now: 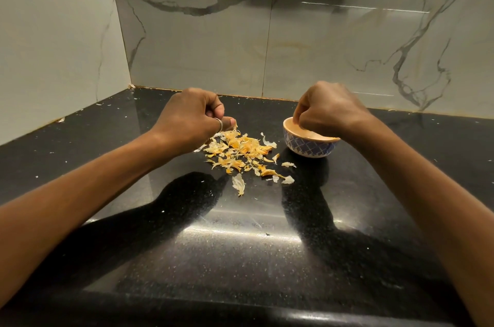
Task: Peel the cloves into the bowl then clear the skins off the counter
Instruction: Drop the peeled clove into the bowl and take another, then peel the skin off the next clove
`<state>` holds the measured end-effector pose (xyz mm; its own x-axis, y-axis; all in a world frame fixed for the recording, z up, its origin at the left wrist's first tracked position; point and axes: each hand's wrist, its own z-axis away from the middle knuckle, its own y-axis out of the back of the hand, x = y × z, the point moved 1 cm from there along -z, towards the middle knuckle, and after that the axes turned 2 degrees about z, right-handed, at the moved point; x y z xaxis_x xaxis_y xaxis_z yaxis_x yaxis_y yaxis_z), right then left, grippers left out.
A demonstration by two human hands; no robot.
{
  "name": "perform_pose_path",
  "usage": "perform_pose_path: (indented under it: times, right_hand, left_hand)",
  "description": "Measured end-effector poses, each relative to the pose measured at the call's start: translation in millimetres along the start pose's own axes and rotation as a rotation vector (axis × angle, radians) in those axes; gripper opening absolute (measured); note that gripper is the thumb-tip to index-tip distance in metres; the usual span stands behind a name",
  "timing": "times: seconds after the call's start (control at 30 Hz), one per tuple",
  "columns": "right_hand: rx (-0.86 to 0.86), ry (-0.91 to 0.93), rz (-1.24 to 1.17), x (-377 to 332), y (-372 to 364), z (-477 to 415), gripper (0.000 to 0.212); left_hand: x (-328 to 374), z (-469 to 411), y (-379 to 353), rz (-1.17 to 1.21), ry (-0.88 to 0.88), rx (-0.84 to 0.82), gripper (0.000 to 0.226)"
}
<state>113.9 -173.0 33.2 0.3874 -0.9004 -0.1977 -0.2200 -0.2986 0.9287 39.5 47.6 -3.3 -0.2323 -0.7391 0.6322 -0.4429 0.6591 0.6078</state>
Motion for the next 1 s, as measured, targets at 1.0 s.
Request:
perform_pose_path:
  times: [1.0]
  right_hand:
    - [-0.135,0.456,0.123,-24,-37,14,0.027]
  left_hand:
    - [4,4,2,-0.149,-0.020,0.014,0.028]
